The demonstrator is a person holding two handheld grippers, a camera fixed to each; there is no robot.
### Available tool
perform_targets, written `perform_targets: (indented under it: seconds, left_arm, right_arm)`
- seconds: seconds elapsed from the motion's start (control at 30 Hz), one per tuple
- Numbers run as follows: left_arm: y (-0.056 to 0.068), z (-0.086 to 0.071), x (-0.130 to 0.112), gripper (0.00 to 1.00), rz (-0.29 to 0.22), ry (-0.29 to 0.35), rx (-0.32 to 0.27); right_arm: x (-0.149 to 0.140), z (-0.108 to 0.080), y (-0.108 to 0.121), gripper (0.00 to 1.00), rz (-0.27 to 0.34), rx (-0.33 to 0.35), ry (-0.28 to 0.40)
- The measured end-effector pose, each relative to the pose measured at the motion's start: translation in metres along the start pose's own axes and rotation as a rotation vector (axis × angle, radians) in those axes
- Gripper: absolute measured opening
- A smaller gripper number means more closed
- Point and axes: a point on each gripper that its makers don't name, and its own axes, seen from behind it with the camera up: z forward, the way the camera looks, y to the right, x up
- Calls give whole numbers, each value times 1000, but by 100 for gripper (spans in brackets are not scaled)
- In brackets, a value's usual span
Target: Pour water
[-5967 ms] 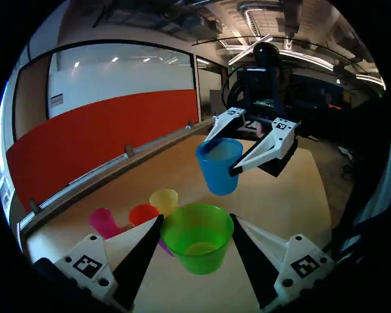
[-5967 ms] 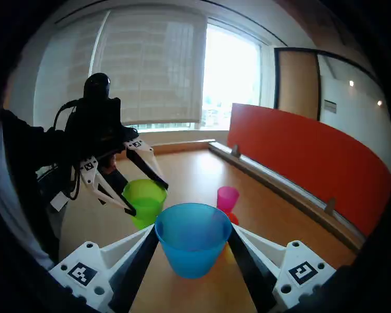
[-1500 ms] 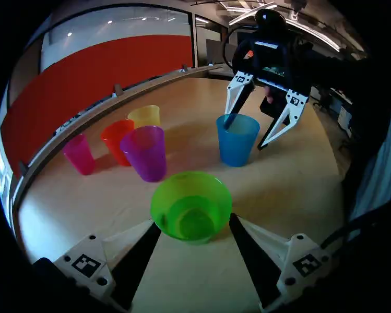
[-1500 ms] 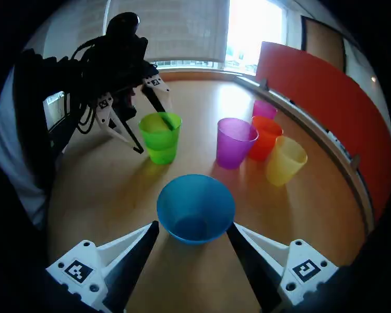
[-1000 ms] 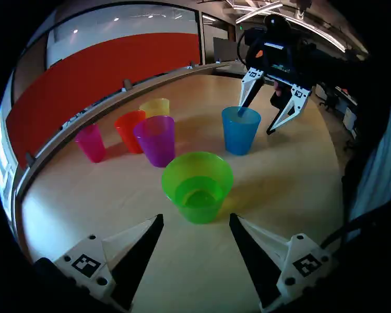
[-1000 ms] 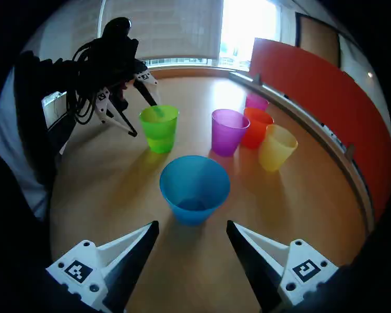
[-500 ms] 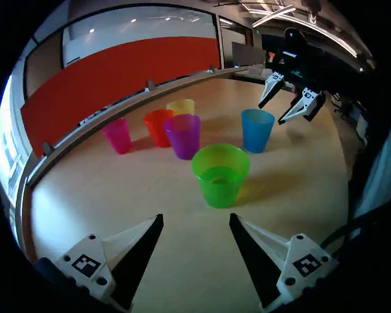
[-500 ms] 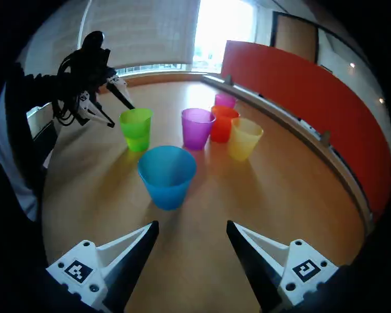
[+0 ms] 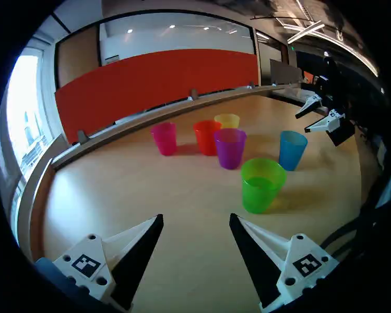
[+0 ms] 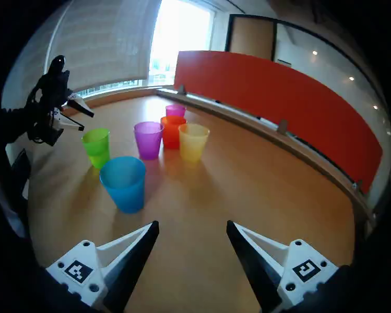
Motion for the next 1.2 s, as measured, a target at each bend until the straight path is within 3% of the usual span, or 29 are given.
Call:
perform_targets:
  seconds: [0.3, 0.77, 1.0, 1.2]
  left_arm:
    - [-27, -6, 20, 94, -57, 83, 101]
    - [-82, -27, 63, 94, -160, 243, 292]
    - [-96, -35, 80, 94, -224, 335, 360]
    - [-99, -49, 104, 94, -239, 410, 402]
  right_arm:
    - [25, -13, 43, 100, 116, -178, 99]
    - [74, -38, 83, 100, 249, -409, 283]
    - [97, -54, 89, 100, 268, -512, 388]
    - [117, -64, 83, 100, 273, -542, 449]
